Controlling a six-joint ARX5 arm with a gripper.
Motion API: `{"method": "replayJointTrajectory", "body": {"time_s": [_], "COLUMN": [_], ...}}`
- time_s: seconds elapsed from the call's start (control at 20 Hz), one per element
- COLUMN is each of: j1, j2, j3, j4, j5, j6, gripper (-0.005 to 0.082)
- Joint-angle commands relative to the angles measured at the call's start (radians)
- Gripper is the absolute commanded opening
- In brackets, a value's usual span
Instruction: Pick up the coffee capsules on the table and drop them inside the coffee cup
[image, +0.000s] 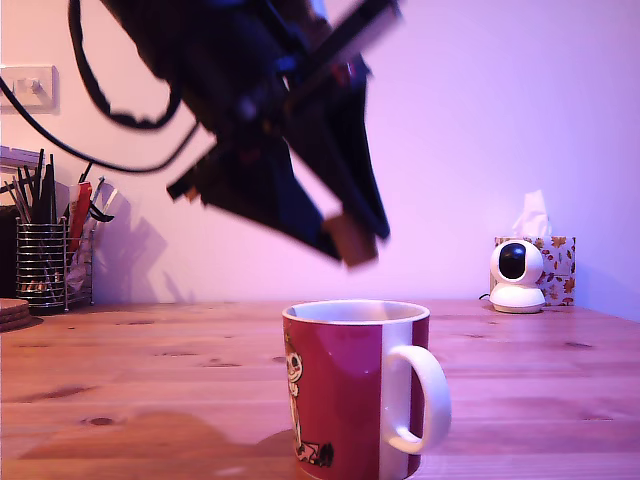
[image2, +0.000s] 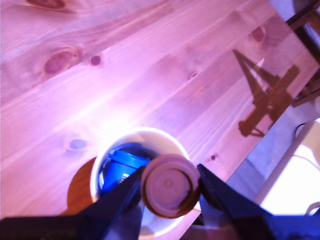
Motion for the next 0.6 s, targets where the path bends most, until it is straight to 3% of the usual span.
{"method": "replayJointTrajectory", "body": {"time_s": [0.0,0.3,0.55], "j1": [-0.019,-0.042,-0.055], "j2": [0.017,0.018,0.027], "j3": [0.010,0.028,0.030], "j4": [-0.011,-0.063,-0.073], "j5": [-0.036,-0.127,-0.143], "j6": [0.031,0.079,0.103], "gripper": [0.0210,0.0210,0.0210]}}
